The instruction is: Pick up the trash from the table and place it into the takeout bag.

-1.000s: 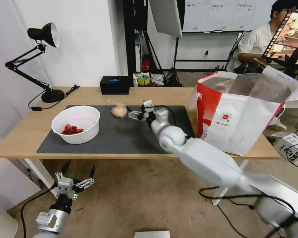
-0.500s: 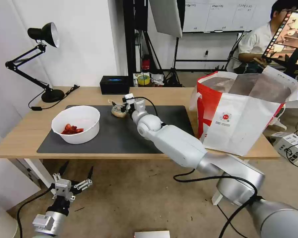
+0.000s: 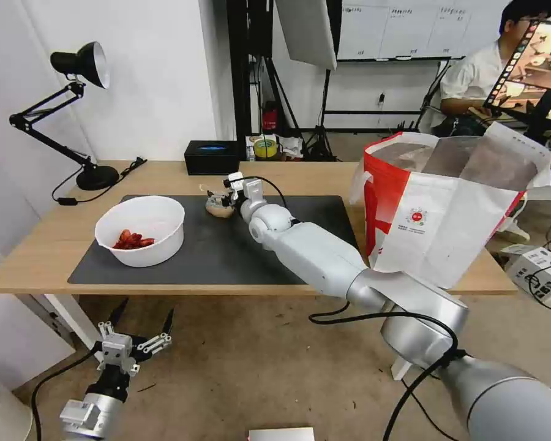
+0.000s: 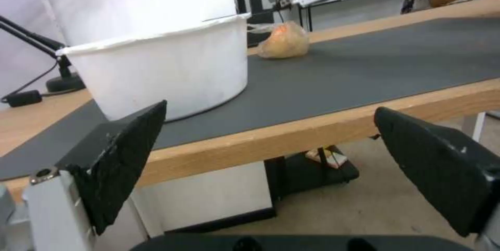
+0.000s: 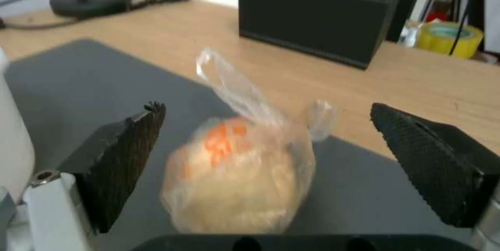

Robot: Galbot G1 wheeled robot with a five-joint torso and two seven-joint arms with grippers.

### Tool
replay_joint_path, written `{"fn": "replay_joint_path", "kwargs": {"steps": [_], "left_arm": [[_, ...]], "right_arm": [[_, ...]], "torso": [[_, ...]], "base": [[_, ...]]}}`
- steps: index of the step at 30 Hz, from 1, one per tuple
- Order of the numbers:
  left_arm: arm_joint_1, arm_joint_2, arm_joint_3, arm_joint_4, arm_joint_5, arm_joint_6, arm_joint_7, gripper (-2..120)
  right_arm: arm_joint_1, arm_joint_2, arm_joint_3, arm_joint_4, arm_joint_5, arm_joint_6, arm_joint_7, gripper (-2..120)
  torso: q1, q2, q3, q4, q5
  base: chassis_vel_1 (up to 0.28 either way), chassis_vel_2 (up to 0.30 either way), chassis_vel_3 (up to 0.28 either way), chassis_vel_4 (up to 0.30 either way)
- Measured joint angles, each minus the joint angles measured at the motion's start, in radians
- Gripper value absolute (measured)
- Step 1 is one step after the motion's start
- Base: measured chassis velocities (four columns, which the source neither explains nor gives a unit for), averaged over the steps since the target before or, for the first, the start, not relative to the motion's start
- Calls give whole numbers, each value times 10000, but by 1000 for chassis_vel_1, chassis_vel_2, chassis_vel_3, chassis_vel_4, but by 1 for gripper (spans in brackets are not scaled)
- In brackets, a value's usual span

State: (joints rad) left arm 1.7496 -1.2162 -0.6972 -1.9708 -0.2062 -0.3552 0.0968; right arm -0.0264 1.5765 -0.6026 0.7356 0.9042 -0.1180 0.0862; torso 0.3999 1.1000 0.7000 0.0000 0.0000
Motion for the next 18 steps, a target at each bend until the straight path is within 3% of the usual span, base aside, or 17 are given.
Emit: {"fn": "replay_joint_path", "kwargs": {"steps": [9,18], "left_arm": [[-11,-38,40,-42,3,-12,6,100],[-98,-39,137,16,2,-43,14,100]], "right_arm": [[192,-6,-486,-503,191,-262,-1161,100],[87,0,-640,-770,-115,-135,-1352,100]], "torso": [[0,0,0,0,0],[0,0,0,0,1]], "base": [[0,0,0,0],[0,0,0,0]]}}
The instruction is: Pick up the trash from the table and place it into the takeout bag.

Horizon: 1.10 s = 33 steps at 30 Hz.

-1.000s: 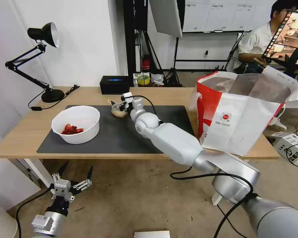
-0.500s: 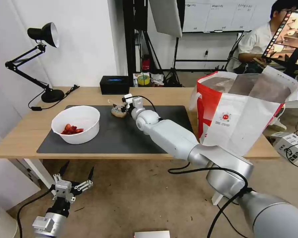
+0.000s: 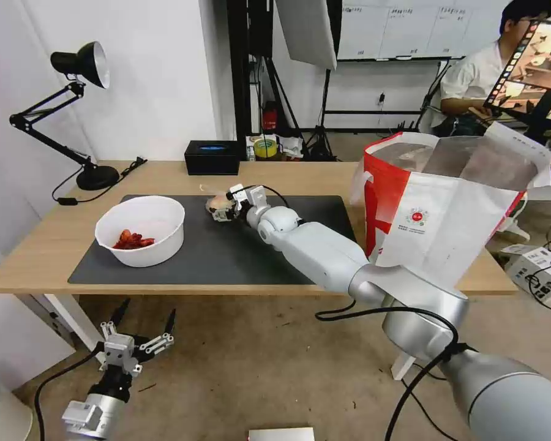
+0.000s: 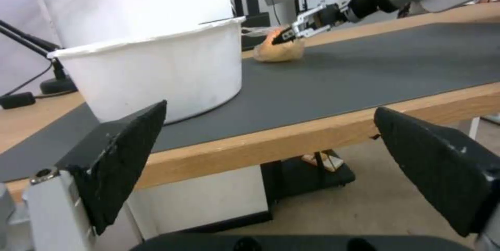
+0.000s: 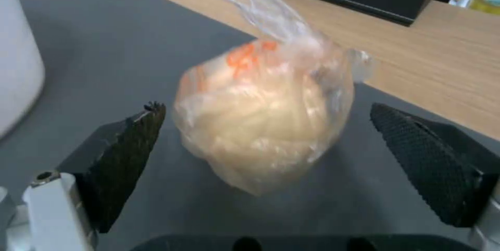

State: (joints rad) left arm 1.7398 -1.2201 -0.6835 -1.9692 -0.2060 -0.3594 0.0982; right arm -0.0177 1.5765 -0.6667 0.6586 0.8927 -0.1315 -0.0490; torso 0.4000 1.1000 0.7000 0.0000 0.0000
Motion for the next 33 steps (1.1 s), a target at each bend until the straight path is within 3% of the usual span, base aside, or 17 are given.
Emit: {"fn": "replay_joint_path", "kwargs": {"steps": [33], "left_arm": [[-224,33,182,164,-45,-74,9,100]], "right_arm": [[195,18,-44,-536,-611,402,-956,100]], "torso": [[0,0,0,0,0]], "base": [[0,0,0,0]]}}
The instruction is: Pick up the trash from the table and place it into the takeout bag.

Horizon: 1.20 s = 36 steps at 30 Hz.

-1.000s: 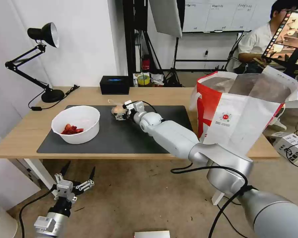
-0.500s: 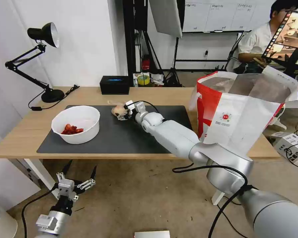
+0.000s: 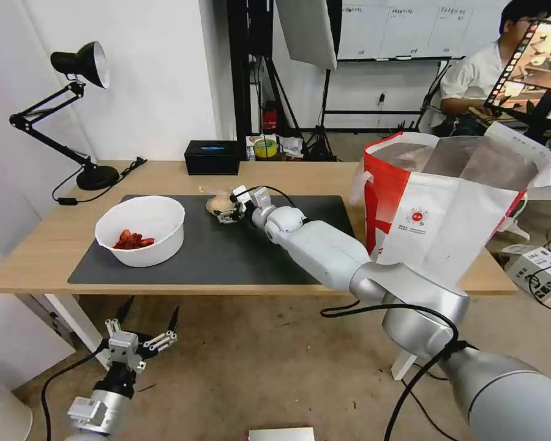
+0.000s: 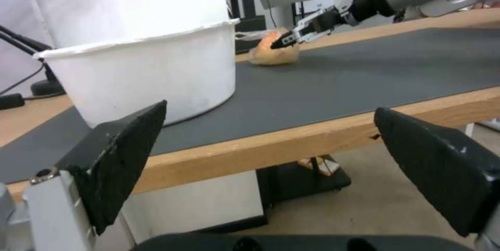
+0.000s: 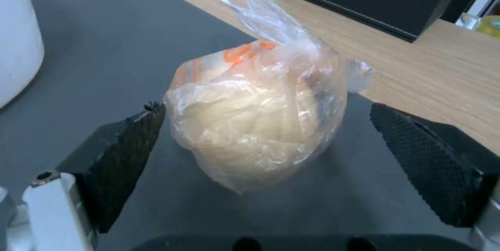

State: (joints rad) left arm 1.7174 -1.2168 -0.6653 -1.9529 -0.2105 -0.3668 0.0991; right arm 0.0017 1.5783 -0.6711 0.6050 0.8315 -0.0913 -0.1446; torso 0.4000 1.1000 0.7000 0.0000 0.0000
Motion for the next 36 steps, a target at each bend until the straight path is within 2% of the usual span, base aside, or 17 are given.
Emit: {"fn": "replay_joint_path", "kwargs": {"steps": [21,24,27,29,30,32,35,36], "left_arm": [[22,5,61,-76,-34,-5,0,100],[34,-24,71,-76,-25,-27,0,100],[82,-50,70,-78,-11,-54,0,100],[91,-52,68,-79,-5,-62,0,100],[132,-52,60,-97,33,-77,0,100],[159,-52,58,-115,45,-81,0,100],[186,-60,56,-148,72,-104,2,100],[186,-60,56,-148,72,-104,2,100]], "right_arm": [[71,9,-118,-209,-96,120,-548,100],[61,9,-102,-228,-81,171,-589,95],[21,9,-80,-250,-46,190,-732,78],[12,9,-77,-255,-43,191,-740,77],[-24,9,-56,-266,-36,195,-752,68],[-47,8,-42,-267,-34,197,-752,65],[-155,-1,30,-267,-32,206,-750,50],[-155,-1,30,-267,-32,206,-750,50]], "torso": [[0,0,0,0,0],[0,0,0,0,0],[-1,0,0,0,0],[0,0,0,0,0],[0,0,0,0,0],[0,0,0,0,0],[0,1,0,0,0],[0,1,0,0,0]], "base": [[0,0,0,0],[0,0,0,0],[0,0,0,0],[0,0,0,0],[0,0,0,0],[0,0,0,0],[0,0,0,0],[0,0,0,0]]}}
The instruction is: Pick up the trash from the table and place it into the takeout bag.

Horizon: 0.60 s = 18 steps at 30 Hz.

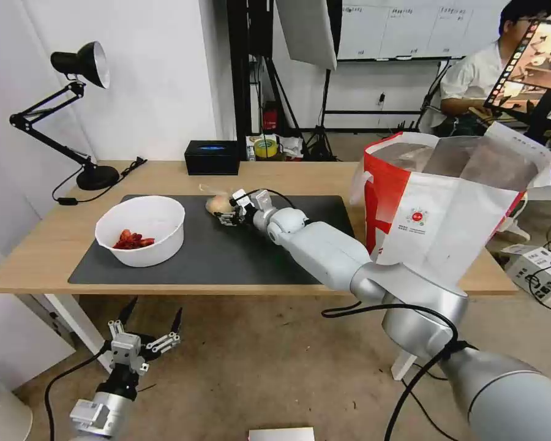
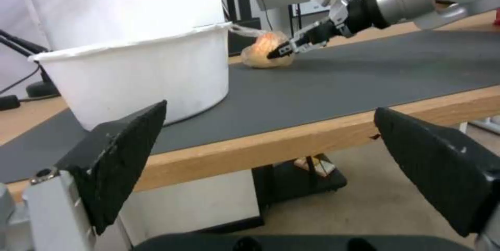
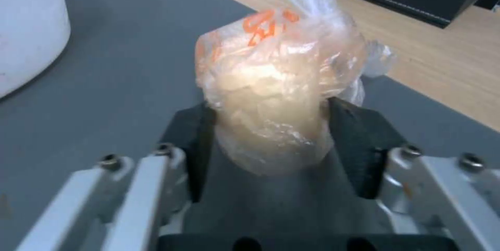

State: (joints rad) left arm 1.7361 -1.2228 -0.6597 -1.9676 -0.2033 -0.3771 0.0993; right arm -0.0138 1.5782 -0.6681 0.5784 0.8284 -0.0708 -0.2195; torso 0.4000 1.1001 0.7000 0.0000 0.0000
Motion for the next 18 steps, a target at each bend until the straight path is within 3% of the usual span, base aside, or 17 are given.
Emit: {"fn": "replay_joint_path", "kwargs": {"steps": [7,10,11,18], "left_arm": [[3,-10,13,-12,2,-37,0,100],[18,-11,6,-12,-1,-67,1,100],[30,-13,-6,-12,-5,-102,1,100],[38,-17,-14,12,-10,-161,4,100]], "right_arm": [[-83,-12,118,20,11,3,21,22],[-93,-13,131,35,32,0,28,15],[-109,-14,144,47,45,-5,33,6],[-241,-21,276,96,56,-43,94,0]], "torso": [[0,0,0,0,0],[0,0,0,0,0],[-1,0,0,-1,0],[-1,0,0,0,1]], "base": [[0,0,0,0],[0,0,0,0],[0,0,0,0],[0,0,0,0]]}}
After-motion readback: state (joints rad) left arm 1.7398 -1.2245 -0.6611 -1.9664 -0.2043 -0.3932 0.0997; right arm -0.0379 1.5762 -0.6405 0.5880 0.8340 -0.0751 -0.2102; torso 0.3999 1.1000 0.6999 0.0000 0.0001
